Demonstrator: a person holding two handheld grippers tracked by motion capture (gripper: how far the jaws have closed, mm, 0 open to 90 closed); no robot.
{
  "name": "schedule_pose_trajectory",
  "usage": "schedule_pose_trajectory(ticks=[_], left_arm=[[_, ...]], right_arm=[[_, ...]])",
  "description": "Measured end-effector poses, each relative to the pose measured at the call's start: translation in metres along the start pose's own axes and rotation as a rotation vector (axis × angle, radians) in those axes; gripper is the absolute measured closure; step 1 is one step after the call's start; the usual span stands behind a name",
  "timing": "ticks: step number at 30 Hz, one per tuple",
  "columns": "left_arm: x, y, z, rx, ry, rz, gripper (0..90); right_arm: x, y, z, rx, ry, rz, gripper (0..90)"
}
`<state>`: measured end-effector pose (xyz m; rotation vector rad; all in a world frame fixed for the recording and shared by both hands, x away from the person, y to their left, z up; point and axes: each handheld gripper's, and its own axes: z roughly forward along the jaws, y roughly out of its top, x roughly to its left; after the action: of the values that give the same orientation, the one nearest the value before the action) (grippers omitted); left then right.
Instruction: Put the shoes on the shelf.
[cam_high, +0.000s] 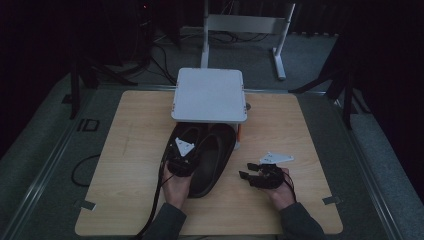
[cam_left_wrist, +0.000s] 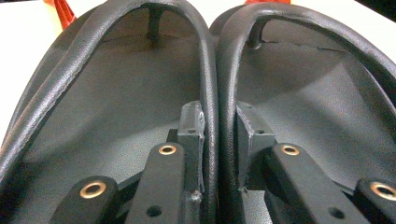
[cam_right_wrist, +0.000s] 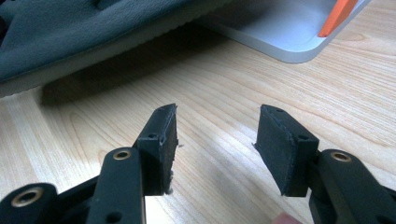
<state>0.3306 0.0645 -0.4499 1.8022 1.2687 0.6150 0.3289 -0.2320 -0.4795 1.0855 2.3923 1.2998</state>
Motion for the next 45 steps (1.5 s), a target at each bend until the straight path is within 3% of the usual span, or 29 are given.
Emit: schedule_pose_trajectory(ticks=[45], left_arm=[[-0.016, 0.03, 0.042, -0.01, 0.099, -0.051, 74.2]], right_arm=[[-0.003, -0.001, -0.001, -0.003, -0.005, 0.013, 47.4]])
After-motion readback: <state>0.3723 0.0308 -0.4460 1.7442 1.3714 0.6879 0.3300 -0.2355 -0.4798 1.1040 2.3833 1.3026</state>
